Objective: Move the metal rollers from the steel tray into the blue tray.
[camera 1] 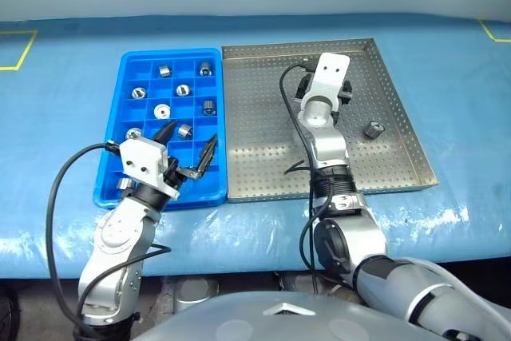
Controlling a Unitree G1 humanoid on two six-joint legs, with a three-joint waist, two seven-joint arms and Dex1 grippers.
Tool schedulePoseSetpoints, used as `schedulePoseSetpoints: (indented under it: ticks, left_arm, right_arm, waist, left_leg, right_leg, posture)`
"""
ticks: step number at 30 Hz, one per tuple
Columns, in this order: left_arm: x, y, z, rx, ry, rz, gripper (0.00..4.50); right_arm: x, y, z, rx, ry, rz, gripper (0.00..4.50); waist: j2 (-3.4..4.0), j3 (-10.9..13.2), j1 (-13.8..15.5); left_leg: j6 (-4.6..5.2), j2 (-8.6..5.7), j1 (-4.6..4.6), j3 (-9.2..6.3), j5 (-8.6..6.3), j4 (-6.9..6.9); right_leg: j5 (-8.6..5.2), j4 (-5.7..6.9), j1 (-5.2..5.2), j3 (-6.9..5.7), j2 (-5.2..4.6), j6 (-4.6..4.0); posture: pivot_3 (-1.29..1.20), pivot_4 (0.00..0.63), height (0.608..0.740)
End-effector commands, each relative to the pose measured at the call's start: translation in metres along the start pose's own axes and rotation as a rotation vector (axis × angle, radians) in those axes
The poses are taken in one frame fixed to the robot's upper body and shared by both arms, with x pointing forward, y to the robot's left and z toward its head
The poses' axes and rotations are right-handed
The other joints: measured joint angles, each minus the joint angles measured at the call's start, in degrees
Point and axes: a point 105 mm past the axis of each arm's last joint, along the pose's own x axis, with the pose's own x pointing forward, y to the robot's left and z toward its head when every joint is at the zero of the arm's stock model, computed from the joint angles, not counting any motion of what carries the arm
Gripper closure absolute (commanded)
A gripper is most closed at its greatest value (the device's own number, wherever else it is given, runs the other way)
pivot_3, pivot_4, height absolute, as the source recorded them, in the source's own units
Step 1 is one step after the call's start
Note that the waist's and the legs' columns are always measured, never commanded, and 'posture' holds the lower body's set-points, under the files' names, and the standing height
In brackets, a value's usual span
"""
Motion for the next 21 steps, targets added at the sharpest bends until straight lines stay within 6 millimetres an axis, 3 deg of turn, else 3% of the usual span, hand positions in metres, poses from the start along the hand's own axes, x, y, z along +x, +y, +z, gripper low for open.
schedulePoseSetpoints:
  ticks: [1,8,11,15,18,21]
  left_arm:
    - [0.005,-0.009,0.002,0.031,-0.007,-0.064,0.00]
    - [0.013,-0.028,-0.001,0.014,-0.008,-0.149,0.00]
    - [0.013,-0.029,-0.002,0.010,-0.005,-0.153,0.00]
    - [0.012,-0.029,-0.002,0.007,-0.007,-0.148,0.00]
    - [0.011,-0.028,-0.001,0.004,-0.008,-0.143,0.00]
    - [0.009,-0.025,0.000,0.009,-0.016,-0.117,0.00]
  right_arm:
    - [-0.002,0.003,0.009,0.071,0.013,-0.067,0.02]
    - [-0.001,0.006,-0.023,0.160,0.207,-0.071,0.02]
    - [-0.001,0.010,-0.025,0.163,0.213,-0.015,0.59]
    - [-0.004,0.014,-0.024,0.181,0.219,0.029,1.87]
    - [-0.008,0.018,-0.013,0.170,0.175,0.078,2.78]
    - [-0.023,0.033,0.009,0.131,0.096,0.208,2.78]
  waist:
    - [0.01,-0.01,-0.14]
    - [0.03,-0.02,-1.22]
    - [0.10,0.00,-1.57]
    - [0.10,-0.01,-1.57]
    - [0.12,0.00,-1.46]
    - [0.15,0.01,-1.42]
  left_leg:
    - [0.00,-0.01,0.00,0.01,0.00,0.01]
    - [0.01,-0.04,0.00,0.00,-0.01,0.08]
    - [0.03,-0.02,0.01,-0.01,-0.01,0.07]
    - [0.05,-0.02,0.02,-0.01,-0.02,0.08]
    - [0.05,-0.02,0.01,-0.01,-0.02,0.08]
    - [0.05,-0.02,-0.02,-0.01,-0.03,0.06]
  right_leg:
    - [0.00,0.00,0.00,0.01,-0.01,0.00]
    - [0.00,0.03,0.04,0.01,-0.02,0.01]
    - [0.00,0.04,0.04,0.01,0.00,0.00]
    - [0.00,0.04,0.04,0.01,0.01,0.01]
    - [0.00,0.04,0.04,0.01,0.00,0.01]
    - [0.00,0.03,0.01,0.02,0.00,0.01]
  posture:
    - [0.04,0.150,0.740]
    - [0.03,0.150,0.740]
    - [0.04,0.150,0.740]
    - [0.04,0.150,0.740]
    - [0.04,0.150,0.740]
    - [0.05,0.150,0.740]
